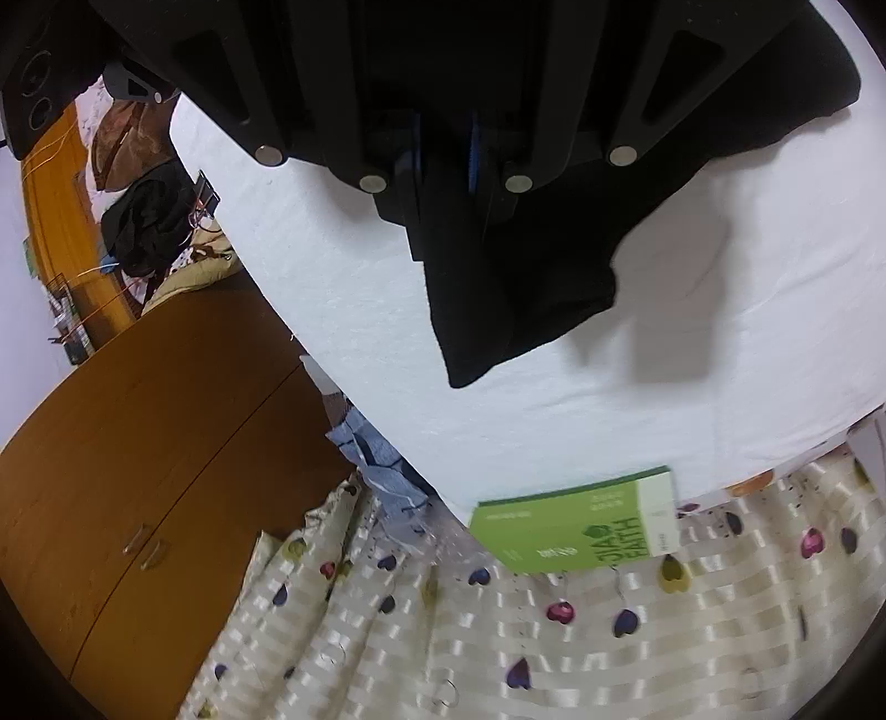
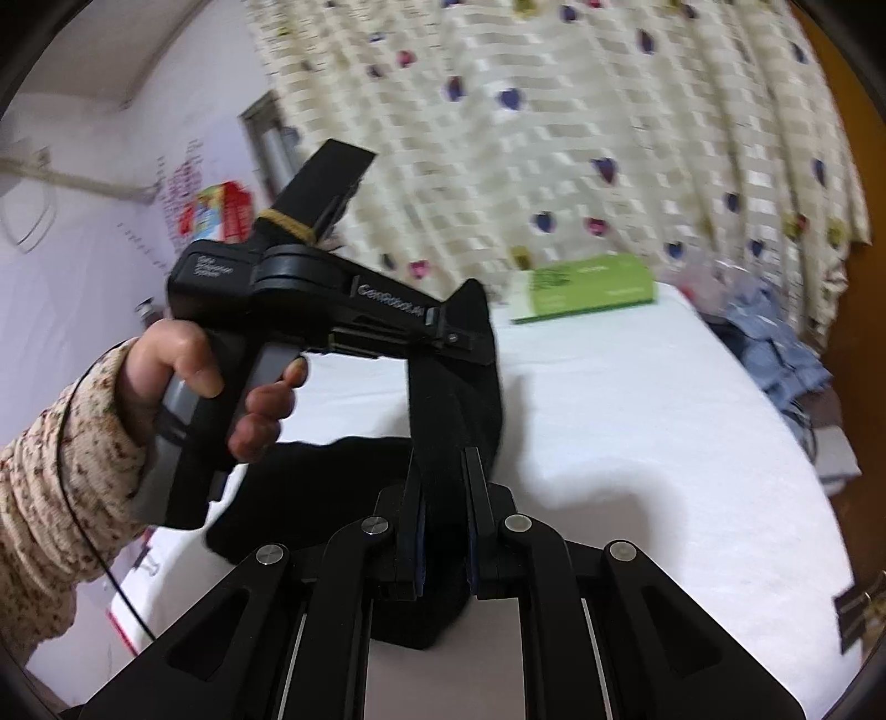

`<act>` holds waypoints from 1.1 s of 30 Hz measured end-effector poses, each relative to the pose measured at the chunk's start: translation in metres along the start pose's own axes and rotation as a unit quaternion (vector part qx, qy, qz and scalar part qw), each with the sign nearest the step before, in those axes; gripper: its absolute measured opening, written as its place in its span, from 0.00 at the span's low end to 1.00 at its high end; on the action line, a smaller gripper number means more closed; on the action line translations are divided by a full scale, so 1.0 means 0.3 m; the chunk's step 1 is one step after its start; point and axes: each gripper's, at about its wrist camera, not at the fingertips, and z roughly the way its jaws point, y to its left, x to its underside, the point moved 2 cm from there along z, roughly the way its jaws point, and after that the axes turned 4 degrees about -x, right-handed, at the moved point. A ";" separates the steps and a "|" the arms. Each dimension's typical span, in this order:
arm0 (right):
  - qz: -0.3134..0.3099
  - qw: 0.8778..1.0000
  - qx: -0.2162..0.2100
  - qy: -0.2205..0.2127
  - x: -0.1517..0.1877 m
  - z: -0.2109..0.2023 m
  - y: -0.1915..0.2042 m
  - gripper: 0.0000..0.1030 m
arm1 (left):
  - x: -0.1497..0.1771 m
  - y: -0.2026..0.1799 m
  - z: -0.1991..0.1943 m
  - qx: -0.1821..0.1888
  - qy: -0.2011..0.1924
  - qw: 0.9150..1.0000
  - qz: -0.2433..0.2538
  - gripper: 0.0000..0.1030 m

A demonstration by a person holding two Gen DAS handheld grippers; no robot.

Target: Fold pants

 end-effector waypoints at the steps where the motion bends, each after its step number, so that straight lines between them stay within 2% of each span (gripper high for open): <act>1: -0.004 1.000 -0.010 0.002 0.000 0.010 0.023 0.10 | 0.006 0.018 -0.020 -0.001 -0.004 1.000 -0.004 0.12; 9: -0.055 0.996 -0.063 0.039 0.041 0.137 0.228 0.10 | 0.078 0.201 -0.148 0.004 -0.032 0.999 -0.036 0.12; 17: -0.083 0.989 -0.100 0.074 0.078 0.271 0.372 0.10 | 0.178 0.400 -0.233 0.013 -0.058 0.996 -0.070 0.12; 26: -0.103 0.980 -0.126 0.113 0.123 0.419 0.483 0.10 | 0.281 0.614 -0.249 0.021 -0.067 0.992 -0.105 0.12; 33: -0.106 0.975 -0.133 0.143 0.169 0.506 0.519 0.10 | 0.357 0.752 -0.210 0.023 -0.055 0.989 -0.135 0.12</act>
